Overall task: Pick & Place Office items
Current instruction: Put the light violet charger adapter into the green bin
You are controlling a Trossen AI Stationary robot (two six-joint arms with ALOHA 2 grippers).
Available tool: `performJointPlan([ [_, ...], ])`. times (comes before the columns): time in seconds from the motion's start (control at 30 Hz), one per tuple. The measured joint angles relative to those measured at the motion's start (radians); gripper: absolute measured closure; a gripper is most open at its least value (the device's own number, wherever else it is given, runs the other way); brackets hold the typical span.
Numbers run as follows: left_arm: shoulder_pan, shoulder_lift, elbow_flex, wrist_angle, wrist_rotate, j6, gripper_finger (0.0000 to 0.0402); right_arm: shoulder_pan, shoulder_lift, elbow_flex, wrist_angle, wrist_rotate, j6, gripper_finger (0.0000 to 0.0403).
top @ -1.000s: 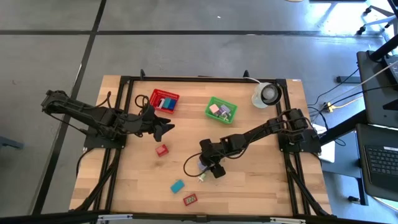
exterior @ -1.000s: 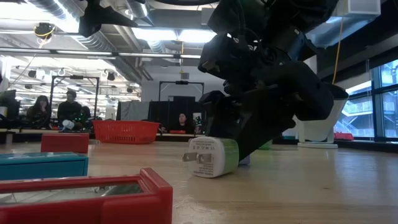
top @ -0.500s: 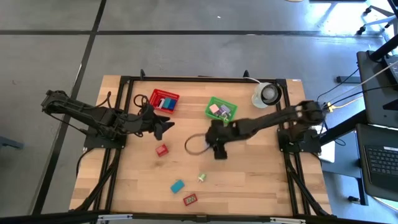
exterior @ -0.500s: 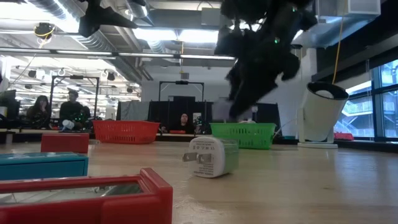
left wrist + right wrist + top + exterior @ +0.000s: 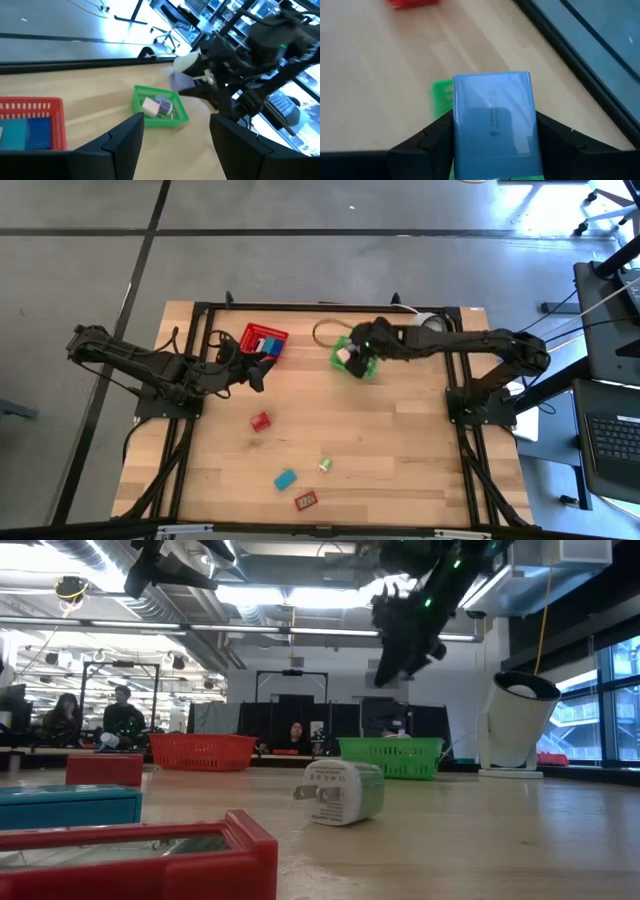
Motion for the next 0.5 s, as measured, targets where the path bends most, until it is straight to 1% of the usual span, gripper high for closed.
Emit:
performJointPlan([
  [0.2,0.000,0.000,0.000,0.000,-0.009,0.021,0.0178,-0.104,0.070,0.000,0.015,-0.084,0.066,0.0184],
  [0.27,0.000,0.000,0.000,0.000,-0.014,0.034,0.0178,-0.127,0.100,0.000,0.020,-0.097,0.076,0.0182],
  [0.33,0.000,0.000,0.000,0.000,-0.017,0.034,0.0178,-0.142,0.129,0.000,0.016,-0.089,0.074,0.0182],
  [0.43,0.000,0.000,0.000,0.000,-0.022,0.044,0.0178,-0.154,0.172,0.000,0.022,-0.050,0.054,0.0183],
  [0.5,0.000,0.000,0.000,0.000,-0.022,0.057,0.0178,-0.156,0.198,0.000,0.023,-0.048,0.043,0.0183],
])
